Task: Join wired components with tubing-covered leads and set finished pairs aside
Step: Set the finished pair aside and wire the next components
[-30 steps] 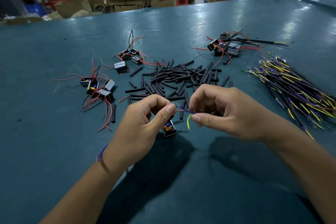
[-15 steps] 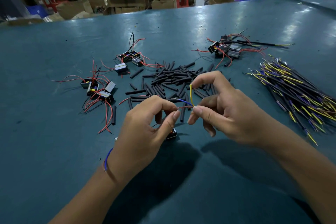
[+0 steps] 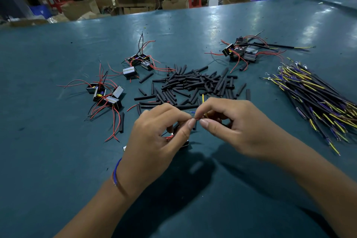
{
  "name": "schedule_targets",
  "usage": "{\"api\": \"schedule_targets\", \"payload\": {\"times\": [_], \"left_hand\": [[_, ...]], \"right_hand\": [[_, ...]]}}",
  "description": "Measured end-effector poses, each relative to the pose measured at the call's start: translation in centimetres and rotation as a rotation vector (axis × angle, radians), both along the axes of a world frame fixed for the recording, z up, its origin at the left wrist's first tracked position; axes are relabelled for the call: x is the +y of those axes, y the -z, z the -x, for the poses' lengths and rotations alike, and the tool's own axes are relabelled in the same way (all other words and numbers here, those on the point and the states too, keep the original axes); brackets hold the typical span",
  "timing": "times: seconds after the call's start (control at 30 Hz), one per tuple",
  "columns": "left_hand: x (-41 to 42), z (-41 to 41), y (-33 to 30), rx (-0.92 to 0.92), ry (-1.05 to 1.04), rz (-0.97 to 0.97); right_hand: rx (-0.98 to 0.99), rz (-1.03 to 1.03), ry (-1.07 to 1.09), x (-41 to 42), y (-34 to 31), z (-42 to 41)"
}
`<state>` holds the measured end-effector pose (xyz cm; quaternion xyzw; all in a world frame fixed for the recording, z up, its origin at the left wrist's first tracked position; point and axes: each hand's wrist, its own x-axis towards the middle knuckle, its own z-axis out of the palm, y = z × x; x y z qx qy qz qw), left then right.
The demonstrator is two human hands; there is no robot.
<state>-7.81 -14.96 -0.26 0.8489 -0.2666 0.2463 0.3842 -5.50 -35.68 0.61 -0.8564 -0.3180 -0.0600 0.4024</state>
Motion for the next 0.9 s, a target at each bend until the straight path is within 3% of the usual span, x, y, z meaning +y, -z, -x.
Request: {"api": "schedule_targets", "payload": {"times": [0.13, 0.33, 0.53, 0.9], "left_hand": [[0.3, -0.2, 0.0, 0.097, -0.087, 0.064], [0.3, -0.7, 1.0, 0.165, -0.128, -0.092], [-0.1, -1.4, 1.9, 0.162, -0.152, -0.121], [0.1, -1.4, 2.5, 0.3, -0.136, 0.1]], "right_hand": [[0.049, -0.081, 0.187, 0.0, 0.8, -0.6], [0.22, -0.09, 0.344, 0.6, 2.5, -0.6], [0.254, -0.223, 0.355, 2.2, 3.7, 0.1], [0.362, -0.445, 0.296, 3.4, 4.3, 0.5]]}}
